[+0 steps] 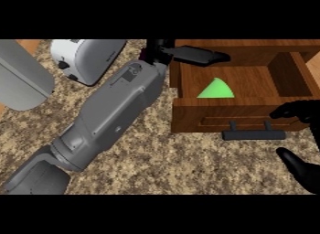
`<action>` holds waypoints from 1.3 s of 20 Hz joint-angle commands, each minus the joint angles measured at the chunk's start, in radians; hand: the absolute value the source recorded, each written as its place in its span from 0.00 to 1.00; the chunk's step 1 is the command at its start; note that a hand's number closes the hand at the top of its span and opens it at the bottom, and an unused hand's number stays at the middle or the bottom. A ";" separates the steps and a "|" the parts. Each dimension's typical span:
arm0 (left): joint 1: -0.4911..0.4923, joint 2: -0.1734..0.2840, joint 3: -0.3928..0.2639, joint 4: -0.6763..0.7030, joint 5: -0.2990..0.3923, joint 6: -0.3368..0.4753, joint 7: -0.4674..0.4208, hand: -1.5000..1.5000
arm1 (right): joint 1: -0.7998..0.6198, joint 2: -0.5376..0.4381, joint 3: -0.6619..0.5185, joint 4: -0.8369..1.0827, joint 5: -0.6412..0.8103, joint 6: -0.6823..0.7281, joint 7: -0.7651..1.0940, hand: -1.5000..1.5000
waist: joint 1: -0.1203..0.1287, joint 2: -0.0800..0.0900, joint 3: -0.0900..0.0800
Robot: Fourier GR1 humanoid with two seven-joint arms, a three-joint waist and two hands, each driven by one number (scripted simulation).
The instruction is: Pick up the cup, place it into the drawer and close the drawer
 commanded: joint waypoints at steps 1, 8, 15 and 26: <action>0.131 0.060 0.010 -0.121 0.006 -0.006 -0.009 0.00 | 0.034 -0.074 0.004 -0.057 0.065 0.047 0.020 1.00 | 0.040 -0.014 -0.001; 0.327 0.198 0.027 -0.392 0.016 0.019 0.098 0.00 | 0.067 -0.092 0.071 -0.076 0.196 0.079 0.024 1.00 | 0.044 -0.011 -0.001; 0.620 0.364 0.046 -0.728 0.035 0.005 0.162 0.00 | 0.038 -0.094 0.085 0.052 0.322 0.076 -0.017 1.00 | 0.053 -0.007 0.000; 0.872 0.453 0.147 -0.832 0.061 -0.136 0.082 0.00 | 0.039 -0.210 0.281 0.214 0.850 0.041 -0.310 1.00 | 0.042 0.004 0.000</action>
